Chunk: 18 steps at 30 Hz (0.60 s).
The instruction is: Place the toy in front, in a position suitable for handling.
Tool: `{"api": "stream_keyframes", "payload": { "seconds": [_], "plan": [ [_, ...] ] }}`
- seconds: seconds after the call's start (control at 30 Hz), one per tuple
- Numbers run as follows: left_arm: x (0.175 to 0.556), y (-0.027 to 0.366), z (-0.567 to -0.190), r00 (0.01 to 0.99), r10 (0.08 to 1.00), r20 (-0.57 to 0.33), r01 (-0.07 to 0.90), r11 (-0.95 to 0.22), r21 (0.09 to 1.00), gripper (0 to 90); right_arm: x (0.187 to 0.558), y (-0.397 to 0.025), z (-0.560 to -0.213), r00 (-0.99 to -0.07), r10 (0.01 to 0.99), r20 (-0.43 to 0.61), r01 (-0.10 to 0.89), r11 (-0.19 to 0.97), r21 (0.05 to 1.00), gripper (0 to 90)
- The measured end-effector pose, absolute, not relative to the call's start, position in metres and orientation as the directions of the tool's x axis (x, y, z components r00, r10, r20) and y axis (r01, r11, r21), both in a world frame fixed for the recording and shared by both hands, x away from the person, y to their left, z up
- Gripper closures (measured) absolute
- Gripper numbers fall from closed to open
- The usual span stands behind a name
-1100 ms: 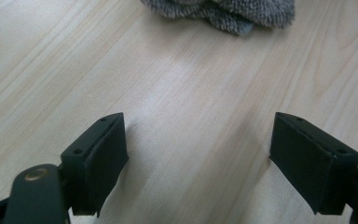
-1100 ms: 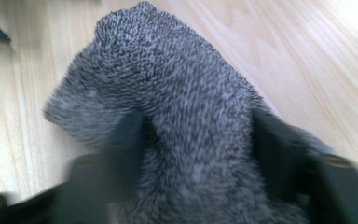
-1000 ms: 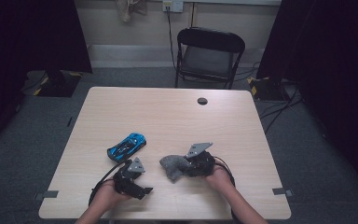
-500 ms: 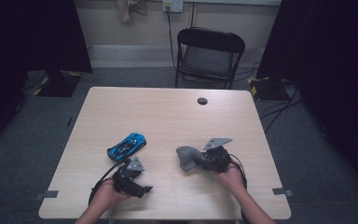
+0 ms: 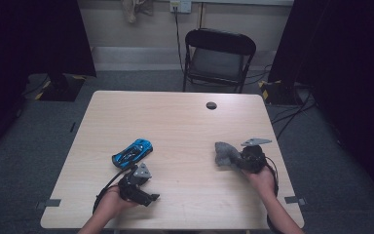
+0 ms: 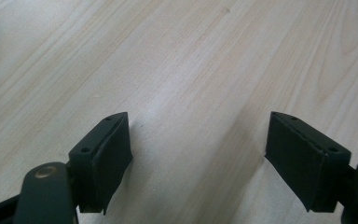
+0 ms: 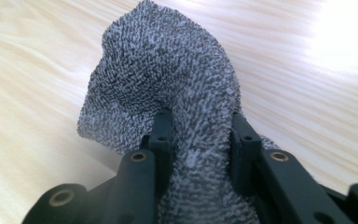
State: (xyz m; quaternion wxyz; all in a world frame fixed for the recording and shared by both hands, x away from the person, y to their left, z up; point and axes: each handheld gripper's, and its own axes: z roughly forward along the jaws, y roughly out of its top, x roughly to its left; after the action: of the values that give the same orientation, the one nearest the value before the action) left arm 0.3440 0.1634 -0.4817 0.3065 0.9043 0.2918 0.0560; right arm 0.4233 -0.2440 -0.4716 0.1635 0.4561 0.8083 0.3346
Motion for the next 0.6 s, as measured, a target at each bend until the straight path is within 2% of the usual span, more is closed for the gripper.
{"api": "stream_keyframes", "payload": {
  "seconds": [0.23, 0.27, 0.33, 0.43, 0.6],
  "plan": [
    [0.344, 0.164, -0.481, 0.823, 0.562, -0.082, 0.495, -0.64, 0.588, 22.5, 0.426, -0.258, -0.477, -0.462, 0.886, 0.037, 0.65, 0.309, 0.694, 66.5],
    [0.344, 0.164, -0.482, 0.823, 0.562, -0.082, 0.495, -0.639, 0.588, 22.4, 0.426, -0.259, -0.477, -0.464, 0.885, 0.048, 0.654, 0.305, 0.693, 62.7],
    [0.344, 0.164, -0.482, 0.823, 0.562, -0.082, 0.495, -0.638, 0.59, 22.4, 0.427, -0.261, -0.477, -0.47, 0.879, 0.081, 0.647, 0.281, 0.709, 45.9],
    [0.345, 0.164, -0.481, 0.822, 0.564, -0.083, 0.498, -0.64, 0.586, 22.7, 0.422, -0.264, -0.473, -0.477, 0.873, 0.099, 0.629, 0.261, 0.732, 26.4],
    [0.345, 0.164, -0.481, 0.818, 0.568, -0.087, 0.503, -0.635, 0.586, 22.6, 0.411, -0.27, -0.466, -0.499, 0.865, 0.054, 0.602, 0.301, 0.74, 23.6]
  ]
}}
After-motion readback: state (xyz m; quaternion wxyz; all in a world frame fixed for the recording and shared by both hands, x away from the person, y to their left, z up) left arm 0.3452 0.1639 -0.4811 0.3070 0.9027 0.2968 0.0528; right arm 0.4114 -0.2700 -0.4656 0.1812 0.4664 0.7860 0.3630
